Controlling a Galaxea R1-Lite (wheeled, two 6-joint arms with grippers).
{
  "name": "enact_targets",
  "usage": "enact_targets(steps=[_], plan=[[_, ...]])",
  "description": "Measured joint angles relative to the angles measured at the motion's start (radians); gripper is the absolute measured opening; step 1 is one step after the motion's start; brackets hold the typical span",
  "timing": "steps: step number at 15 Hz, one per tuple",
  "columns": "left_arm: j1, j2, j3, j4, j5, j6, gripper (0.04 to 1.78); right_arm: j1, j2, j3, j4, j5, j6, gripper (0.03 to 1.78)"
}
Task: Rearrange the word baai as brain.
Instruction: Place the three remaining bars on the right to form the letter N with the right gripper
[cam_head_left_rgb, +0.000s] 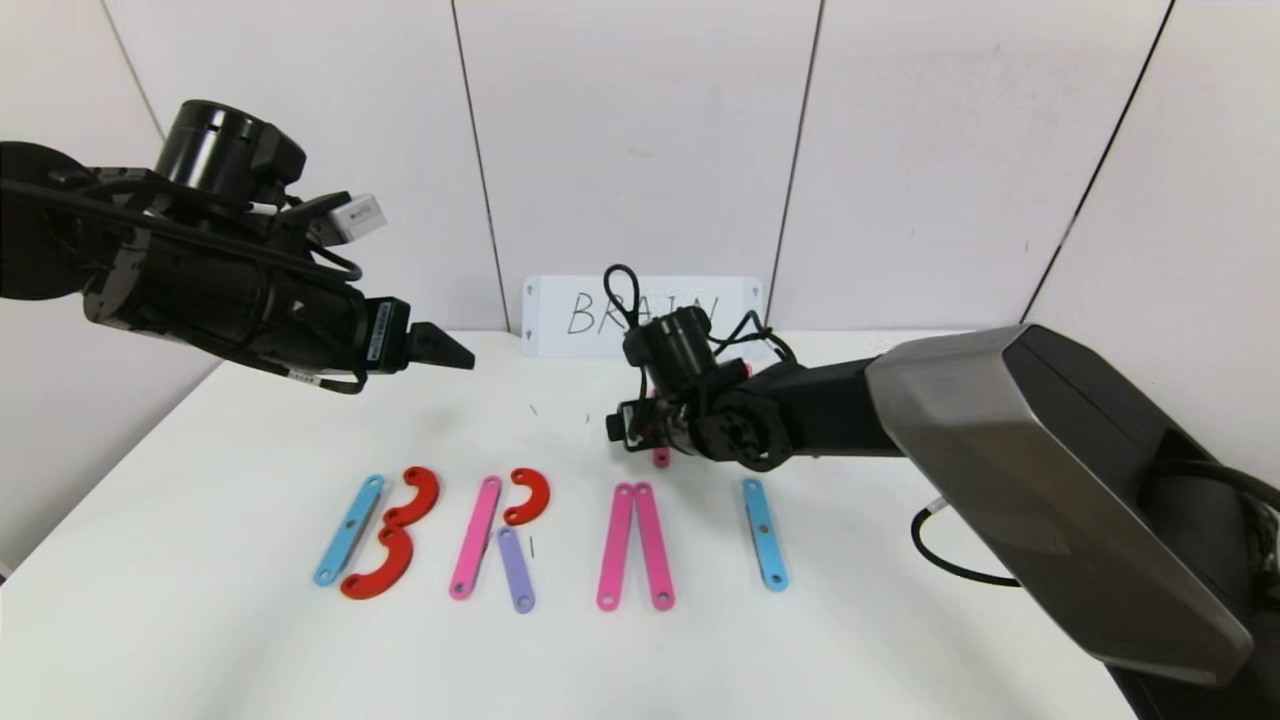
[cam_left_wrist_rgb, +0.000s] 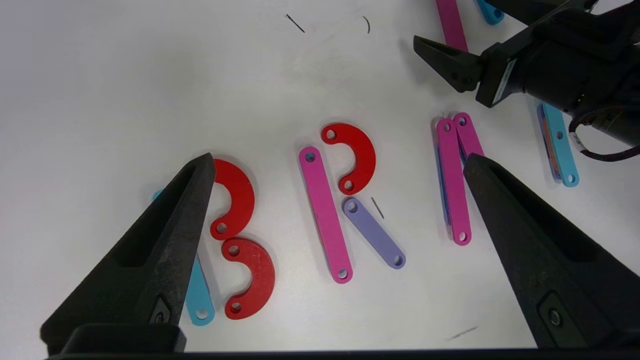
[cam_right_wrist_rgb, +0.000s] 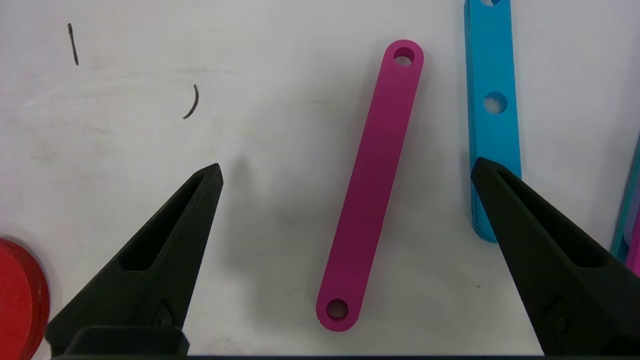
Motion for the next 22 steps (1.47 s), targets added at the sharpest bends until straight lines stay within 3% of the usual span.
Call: enact_targets(steps=[7, 9, 12, 16, 18, 22], plan=[[-0.004, 0.012, 0.001, 0.000, 0.000, 0.000, 1.74, 0.005, 0.033, -0.027, 0.001, -0.006, 0.013, 1.73], [-0.007, 0.014, 0.001, 0.000, 0.000, 0.000, 1.74, 0.005, 0.036, -0.027, 0.000, -0.006, 0.011, 1.64], [-0.009, 0.017, 0.002, 0.000, 0.000, 0.000, 1.74, 0.005, 0.042, -0.037, 0.000, -0.006, 0.011, 1.31], [-0.009, 0.018, 0.002, 0.000, 0.000, -0.001, 1.74, -0.002, 0.047, -0.046, 0.001, -0.006, 0.011, 0.58], [-0.008, 0.018, 0.001, 0.000, -0.001, -0.003, 1.74, -0.005, 0.048, -0.047, 0.001, -0.006, 0.012, 0.33], [-0.009, 0.017, 0.001, 0.000, -0.001, -0.003, 1.74, -0.007, 0.049, -0.047, 0.002, -0.006, 0.012, 0.27]])
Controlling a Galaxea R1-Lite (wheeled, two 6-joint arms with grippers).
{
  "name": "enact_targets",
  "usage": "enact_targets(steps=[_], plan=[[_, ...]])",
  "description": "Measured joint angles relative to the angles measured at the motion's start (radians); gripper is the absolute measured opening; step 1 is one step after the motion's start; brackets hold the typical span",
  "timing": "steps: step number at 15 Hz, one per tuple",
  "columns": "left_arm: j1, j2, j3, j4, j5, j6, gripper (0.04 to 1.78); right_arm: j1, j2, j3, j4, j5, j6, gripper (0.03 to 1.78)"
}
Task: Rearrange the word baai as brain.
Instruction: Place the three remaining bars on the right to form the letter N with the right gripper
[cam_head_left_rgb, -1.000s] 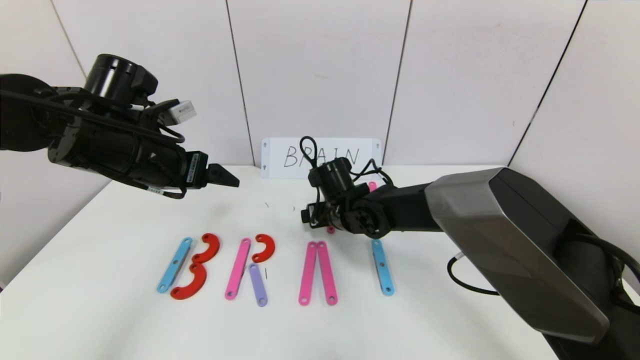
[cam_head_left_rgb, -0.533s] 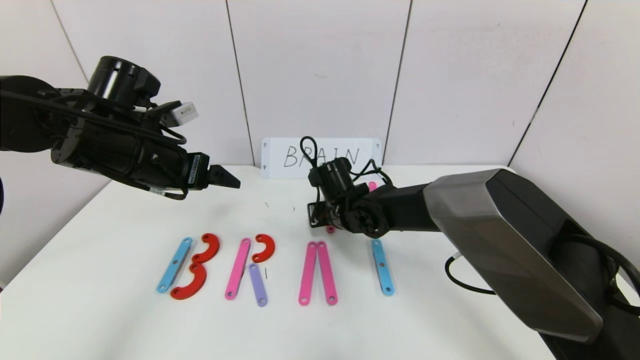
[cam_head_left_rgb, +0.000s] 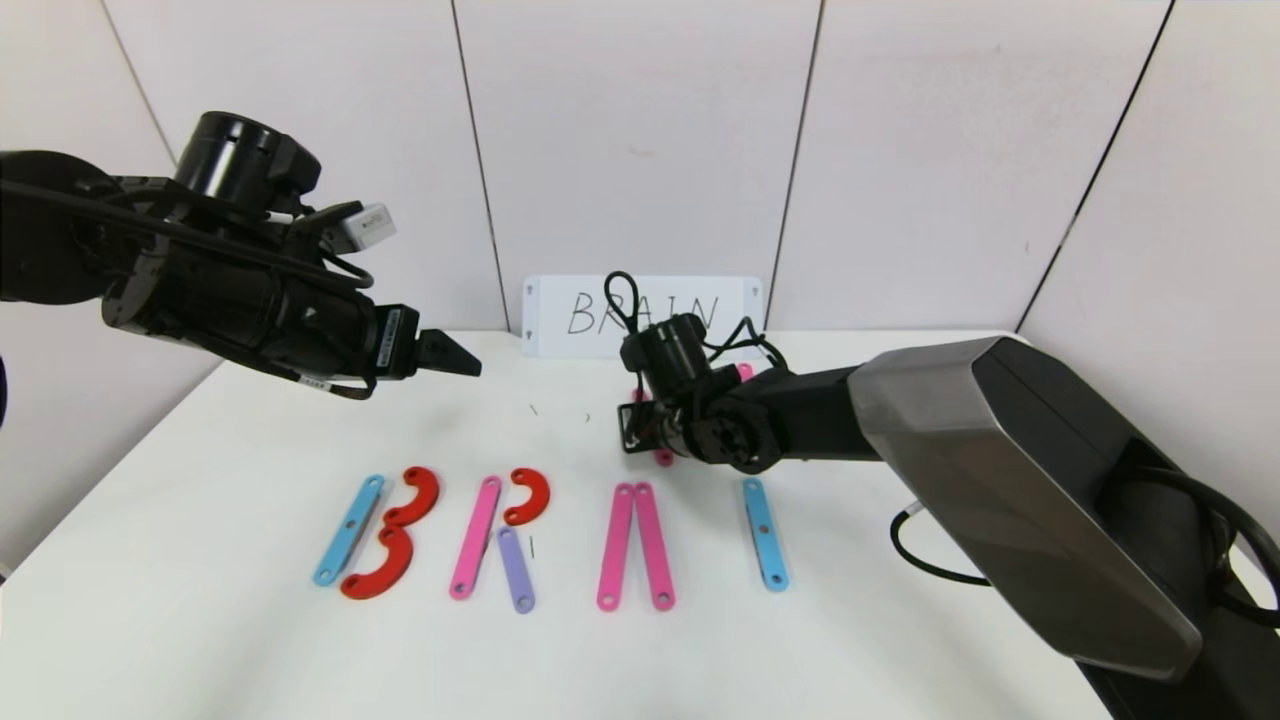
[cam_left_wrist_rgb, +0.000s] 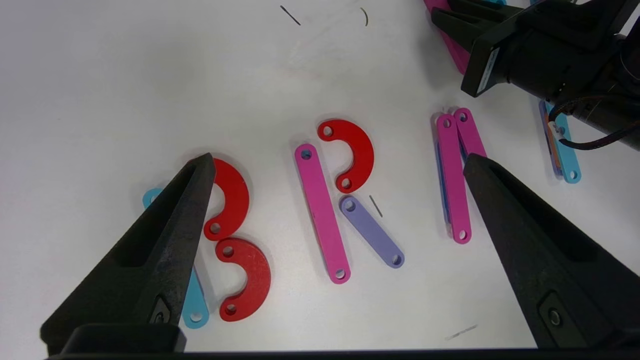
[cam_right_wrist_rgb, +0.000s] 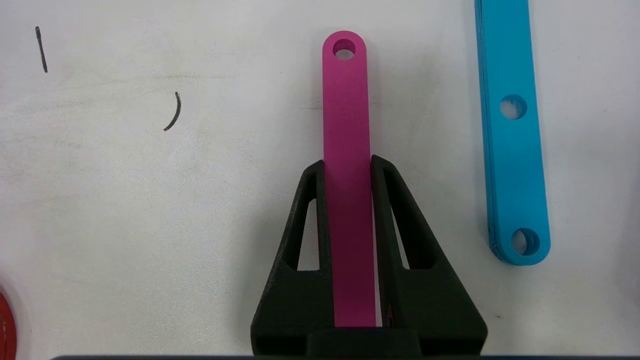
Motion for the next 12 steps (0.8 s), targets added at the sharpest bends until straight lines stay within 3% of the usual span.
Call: enact_targets(steps=[6, 12], plan=[[-0.001, -0.001, -0.004, 0.000, -0.001, -0.001, 1.74, -0.002, -0.025, 0.013, 0.003, -0.002, -0.001, 0.27], [0.001, -0.003, -0.015, -0.001, -0.004, -0.009, 1.74, -0.026, -0.110, 0.128, -0.007, 0.002, -0.002, 0.27]])
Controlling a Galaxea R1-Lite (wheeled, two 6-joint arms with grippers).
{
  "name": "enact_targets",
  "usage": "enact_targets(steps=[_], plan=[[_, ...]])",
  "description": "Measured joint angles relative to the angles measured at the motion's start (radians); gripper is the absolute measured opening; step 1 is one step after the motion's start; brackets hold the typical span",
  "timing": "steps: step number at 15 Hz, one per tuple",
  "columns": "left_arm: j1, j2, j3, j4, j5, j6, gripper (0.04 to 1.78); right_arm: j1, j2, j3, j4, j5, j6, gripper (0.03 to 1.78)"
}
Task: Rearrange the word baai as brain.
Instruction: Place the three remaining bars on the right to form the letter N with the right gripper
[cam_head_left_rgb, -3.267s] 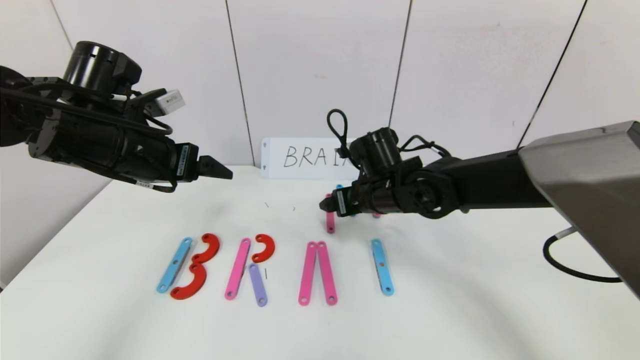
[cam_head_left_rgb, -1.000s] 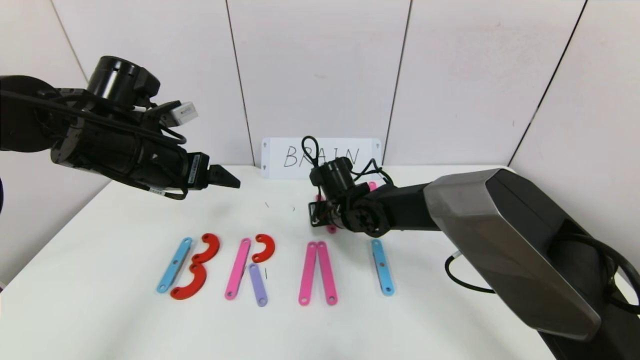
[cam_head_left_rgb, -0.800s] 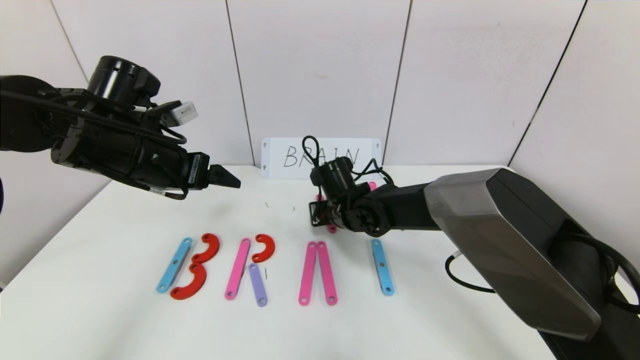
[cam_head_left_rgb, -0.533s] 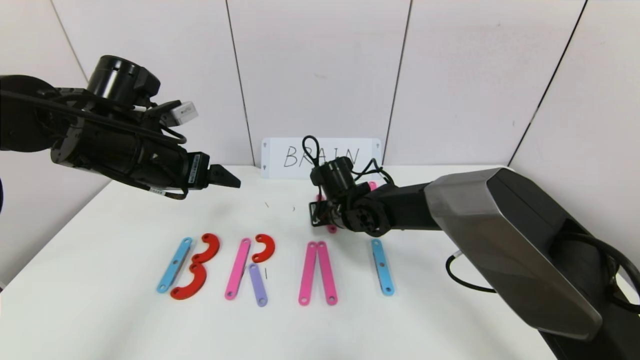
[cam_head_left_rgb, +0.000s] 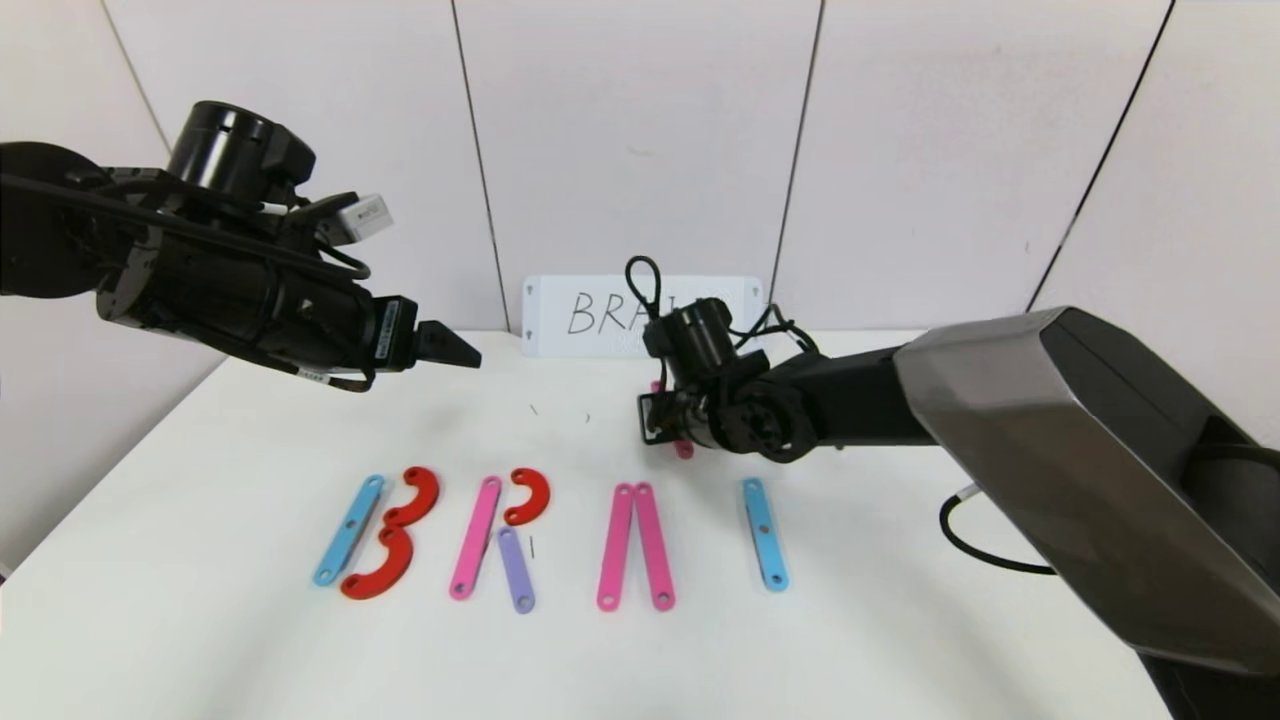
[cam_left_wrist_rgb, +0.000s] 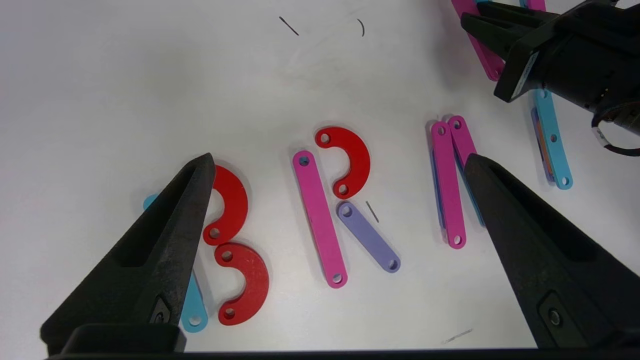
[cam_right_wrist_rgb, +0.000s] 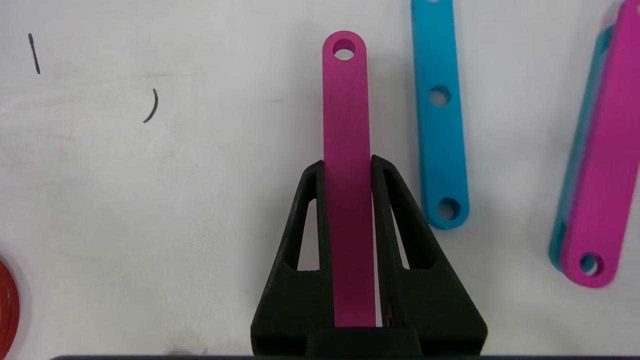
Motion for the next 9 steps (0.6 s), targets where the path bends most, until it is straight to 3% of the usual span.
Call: enact_targets(steps=[6, 9], plan=[[-0.001, 0.000, -0.001, 0.001, -0.001, 0.002, 1.74, -0.043, -0.158, 0.239, -0.125, 0.013, -0.016, 0.27], [-0.002, 0.001, 0.000, 0.000, 0.000, 0.003, 1.74, -0.061, -0.258, 0.384, -0.139, 0.012, -0.014, 0.27]])
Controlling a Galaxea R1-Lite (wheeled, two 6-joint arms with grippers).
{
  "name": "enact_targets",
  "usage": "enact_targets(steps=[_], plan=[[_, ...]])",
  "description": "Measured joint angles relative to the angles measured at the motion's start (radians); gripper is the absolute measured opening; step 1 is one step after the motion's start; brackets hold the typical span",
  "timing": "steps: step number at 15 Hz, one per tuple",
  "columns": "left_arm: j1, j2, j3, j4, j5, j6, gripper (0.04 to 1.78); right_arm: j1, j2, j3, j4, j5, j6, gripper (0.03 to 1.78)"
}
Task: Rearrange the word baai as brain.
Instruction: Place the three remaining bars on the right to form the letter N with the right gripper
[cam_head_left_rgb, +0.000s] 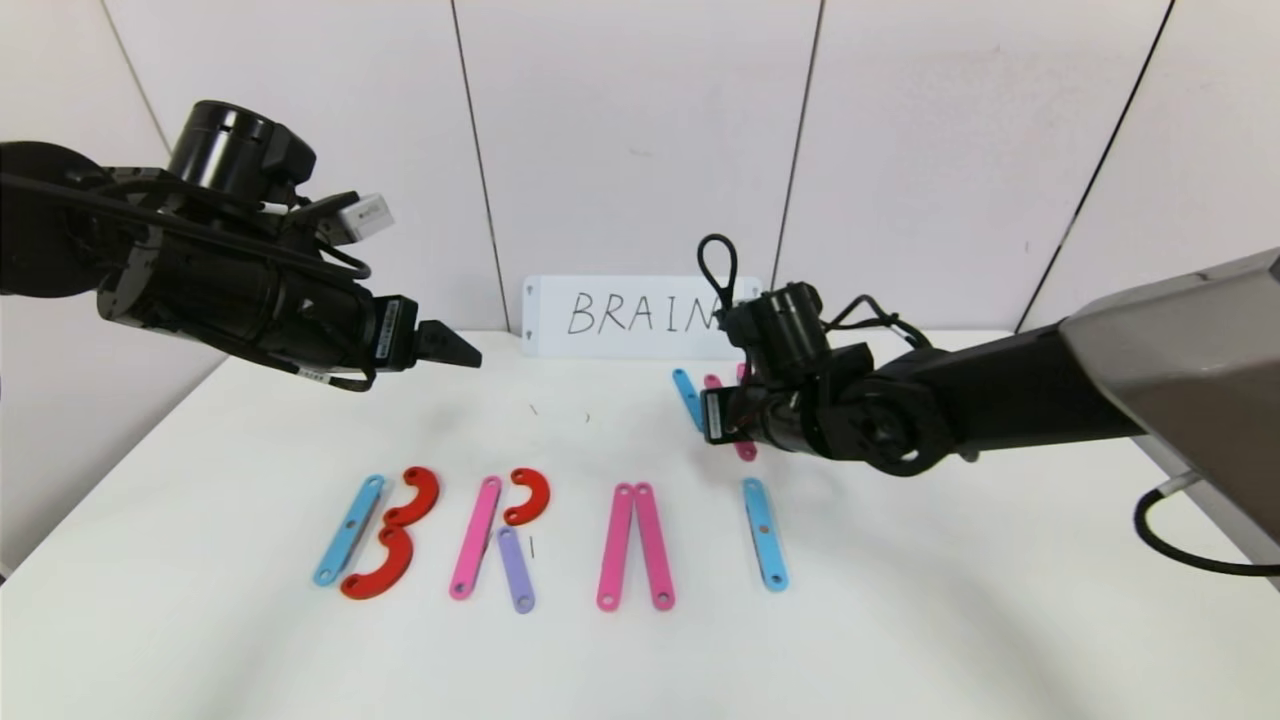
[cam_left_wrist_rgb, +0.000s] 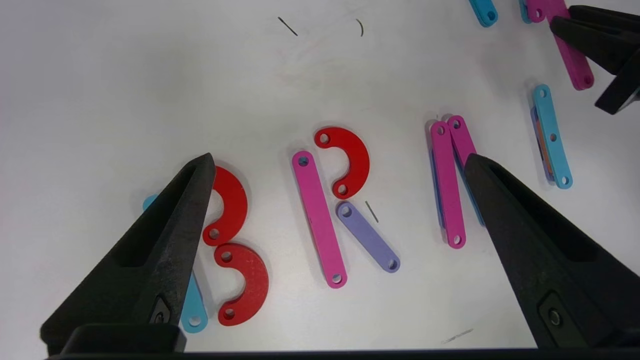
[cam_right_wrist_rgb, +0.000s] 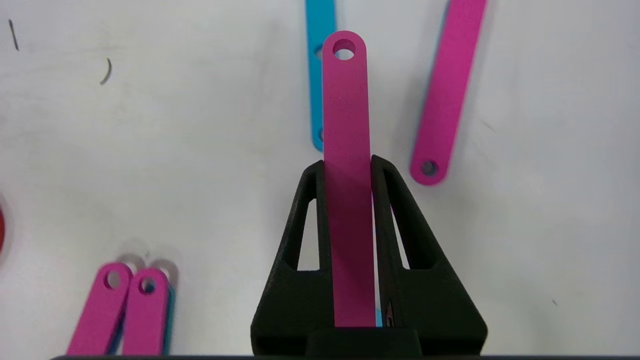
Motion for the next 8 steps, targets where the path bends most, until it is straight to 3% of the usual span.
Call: enact_targets(steps=[5, 8], plan=[[-0.001, 0.002, 0.002, 0.001, 0.000, 0.000, 1.74, -0.012, -0.131, 0.228, -0.012, -0.037, 0.034, 0.27], [-0.001, 0.003, 0.002, 0.001, 0.000, 0.000, 1.74, -0.001, -0.176, 0.334, -0.012, -0.098, 0.107, 0.27]])
